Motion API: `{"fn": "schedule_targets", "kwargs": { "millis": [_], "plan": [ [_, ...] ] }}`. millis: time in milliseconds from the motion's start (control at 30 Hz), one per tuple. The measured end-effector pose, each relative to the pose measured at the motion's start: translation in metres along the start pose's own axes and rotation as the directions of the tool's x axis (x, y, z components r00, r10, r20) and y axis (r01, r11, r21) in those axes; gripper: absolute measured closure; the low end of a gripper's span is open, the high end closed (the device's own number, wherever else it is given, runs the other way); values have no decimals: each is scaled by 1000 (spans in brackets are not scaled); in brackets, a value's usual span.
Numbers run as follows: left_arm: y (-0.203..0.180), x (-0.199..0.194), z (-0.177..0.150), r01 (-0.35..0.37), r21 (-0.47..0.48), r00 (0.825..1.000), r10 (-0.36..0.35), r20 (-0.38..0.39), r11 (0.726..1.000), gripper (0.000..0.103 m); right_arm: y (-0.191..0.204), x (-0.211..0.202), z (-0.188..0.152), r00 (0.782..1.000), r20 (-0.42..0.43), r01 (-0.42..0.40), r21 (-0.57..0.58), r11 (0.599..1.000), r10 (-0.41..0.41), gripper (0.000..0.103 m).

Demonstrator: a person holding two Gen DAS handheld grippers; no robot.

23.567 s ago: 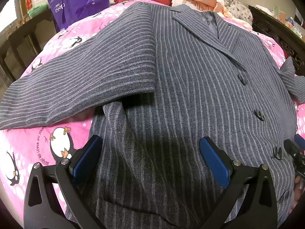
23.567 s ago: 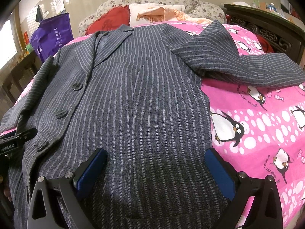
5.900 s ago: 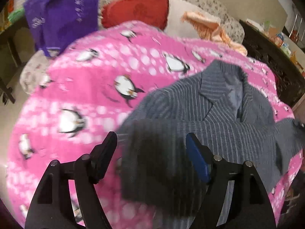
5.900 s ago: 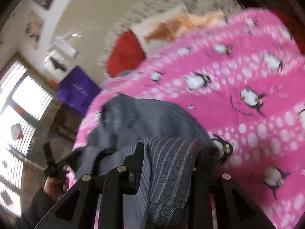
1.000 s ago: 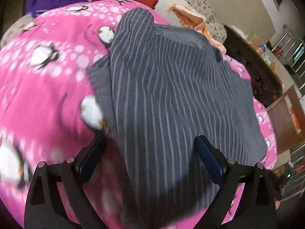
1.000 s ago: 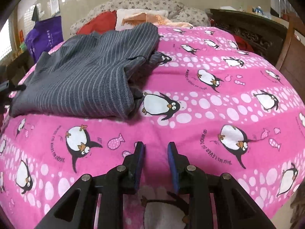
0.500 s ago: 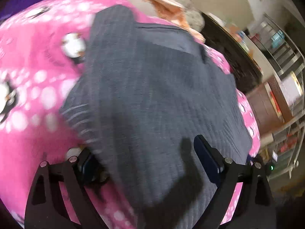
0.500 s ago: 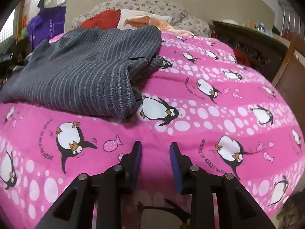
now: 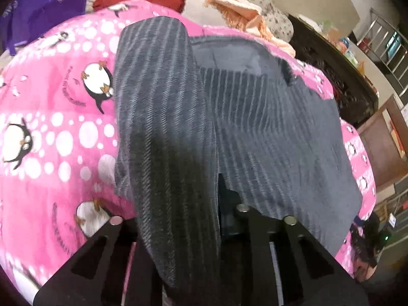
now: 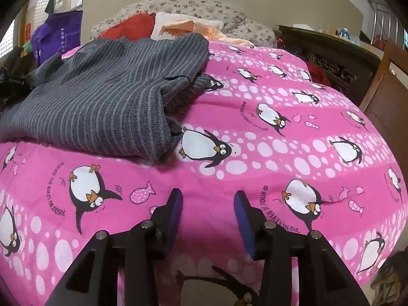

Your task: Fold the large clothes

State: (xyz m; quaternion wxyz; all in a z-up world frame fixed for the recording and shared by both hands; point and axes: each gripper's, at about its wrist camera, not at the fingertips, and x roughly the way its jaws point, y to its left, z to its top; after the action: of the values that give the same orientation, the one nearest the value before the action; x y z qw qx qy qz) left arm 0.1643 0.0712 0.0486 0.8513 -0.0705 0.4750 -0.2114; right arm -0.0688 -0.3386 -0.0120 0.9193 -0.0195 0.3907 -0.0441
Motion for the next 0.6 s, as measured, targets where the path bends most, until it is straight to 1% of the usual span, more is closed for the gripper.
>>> {"fn": "schedule_targets", "kwargs": {
  "millis": [33, 67, 133, 167, 200, 300, 367, 400, 467, 500, 600],
  "plan": [
    [-8, -1, 0, -10, 8, 1000, 10, 0, 1000, 90, -1, 0, 1, 1000, -5, -2, 4, 1000, 2, 61],
    [-19, -7, 1, 2, 10, 1000, -2, -17, 1000, 91, -2, -1, 2, 1000, -13, -7, 7, 1000, 7, 61],
    [-27, -13, 11, 61, -12, 998, -61, -30, 998, 91, -7, -7, 5, 999, -20, -26, 27, 999, 27, 61],
    [-40, -16, 21, 104, -48, 994, -105, -29, 993, 91, -11, -13, 6, 999, -10, -38, 51, 998, 38, 61],
    [-46, -21, 26, 138, -81, 990, -140, -25, 987, 91, -17, -20, 5, 999, 6, -46, 80, 996, 46, 61],
    [-70, -25, 45, 222, -199, 974, -228, -8, 955, 91, -35, -39, 2, 998, 45, -61, 150, 987, 55, 61],
    [-89, -21, 56, 251, -272, 966, -260, 6, 929, 91, -49, -49, -4, 997, 47, -64, 178, 982, 56, 61],
    [-102, -17, 61, 257, -320, 963, -267, 14, 912, 91, -54, -51, -9, 997, 41, -66, 187, 980, 60, 61],
    [-124, -11, 69, 253, -384, 963, -268, 17, 888, 91, -62, -54, -18, 997, 32, -69, 205, 976, 64, 61],
    [-135, -8, 71, 247, -398, 965, -262, 17, 884, 91, -67, -55, -24, 997, 27, -71, 211, 975, 67, 61],
    [-168, 5, 74, 196, -414, 976, -217, -5, 889, 91, -80, -56, -36, 997, 26, -75, 242, 967, 71, 61]
  ]
}}
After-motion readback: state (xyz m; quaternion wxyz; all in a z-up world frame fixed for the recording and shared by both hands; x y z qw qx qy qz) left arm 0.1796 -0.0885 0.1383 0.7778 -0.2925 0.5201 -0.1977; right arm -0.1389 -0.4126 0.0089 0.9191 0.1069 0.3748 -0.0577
